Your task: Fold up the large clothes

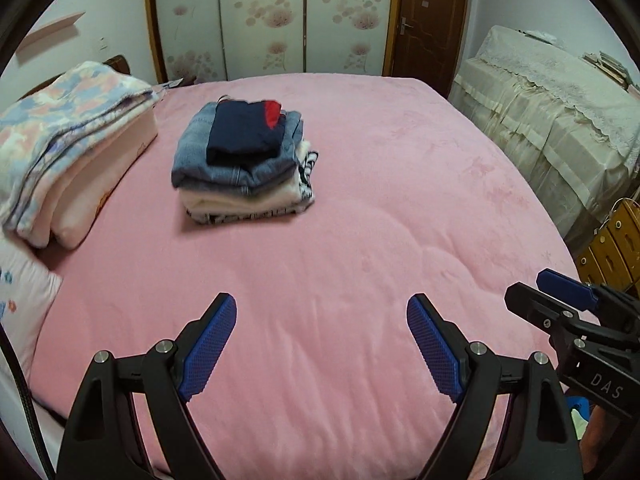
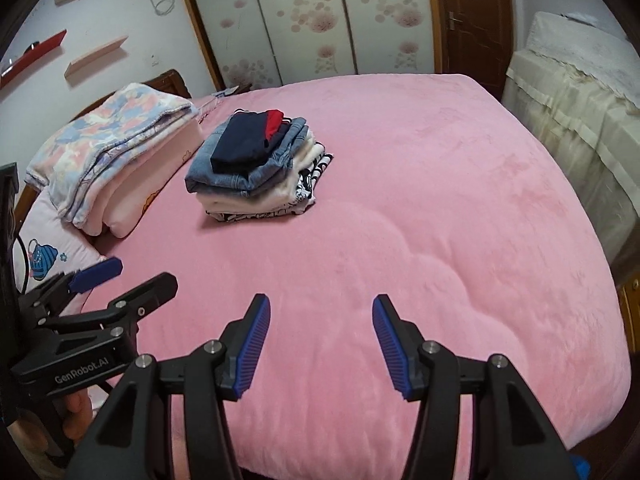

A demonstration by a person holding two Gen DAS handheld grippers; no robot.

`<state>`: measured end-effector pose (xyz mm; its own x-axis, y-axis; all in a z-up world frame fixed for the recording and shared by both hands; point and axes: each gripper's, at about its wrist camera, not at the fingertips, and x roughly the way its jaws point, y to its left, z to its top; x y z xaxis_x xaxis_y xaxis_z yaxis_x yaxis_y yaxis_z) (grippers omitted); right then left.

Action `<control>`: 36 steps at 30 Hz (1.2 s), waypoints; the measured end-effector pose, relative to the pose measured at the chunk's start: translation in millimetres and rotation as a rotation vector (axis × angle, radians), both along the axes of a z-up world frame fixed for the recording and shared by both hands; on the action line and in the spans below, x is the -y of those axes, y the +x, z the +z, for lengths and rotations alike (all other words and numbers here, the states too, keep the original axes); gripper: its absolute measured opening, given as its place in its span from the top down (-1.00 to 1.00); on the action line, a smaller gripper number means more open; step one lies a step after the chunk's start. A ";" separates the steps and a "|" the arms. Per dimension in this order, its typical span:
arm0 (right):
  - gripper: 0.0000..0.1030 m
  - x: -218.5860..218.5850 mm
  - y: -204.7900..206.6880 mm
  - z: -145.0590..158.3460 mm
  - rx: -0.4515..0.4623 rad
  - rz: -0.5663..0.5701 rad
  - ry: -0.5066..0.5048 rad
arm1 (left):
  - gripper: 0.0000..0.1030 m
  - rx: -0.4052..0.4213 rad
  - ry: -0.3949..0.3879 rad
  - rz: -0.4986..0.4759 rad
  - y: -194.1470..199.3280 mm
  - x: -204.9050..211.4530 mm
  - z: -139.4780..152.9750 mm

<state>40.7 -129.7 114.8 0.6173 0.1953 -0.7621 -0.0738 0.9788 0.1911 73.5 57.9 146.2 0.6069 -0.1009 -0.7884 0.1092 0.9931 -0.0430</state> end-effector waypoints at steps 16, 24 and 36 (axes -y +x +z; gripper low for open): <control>-0.05 14.1 -56.9 -20.8 0.032 -0.025 0.033 | -0.68 0.006 0.054 0.049 -69.6 26.9 -16.9; -0.05 11.7 -64.5 -26.8 0.032 -0.014 0.042 | -0.68 -0.008 0.047 0.059 -77.1 26.0 -21.9; -0.05 9.3 -64.5 -37.5 0.005 0.003 0.065 | -0.68 -0.042 0.035 0.063 -76.4 29.0 -32.8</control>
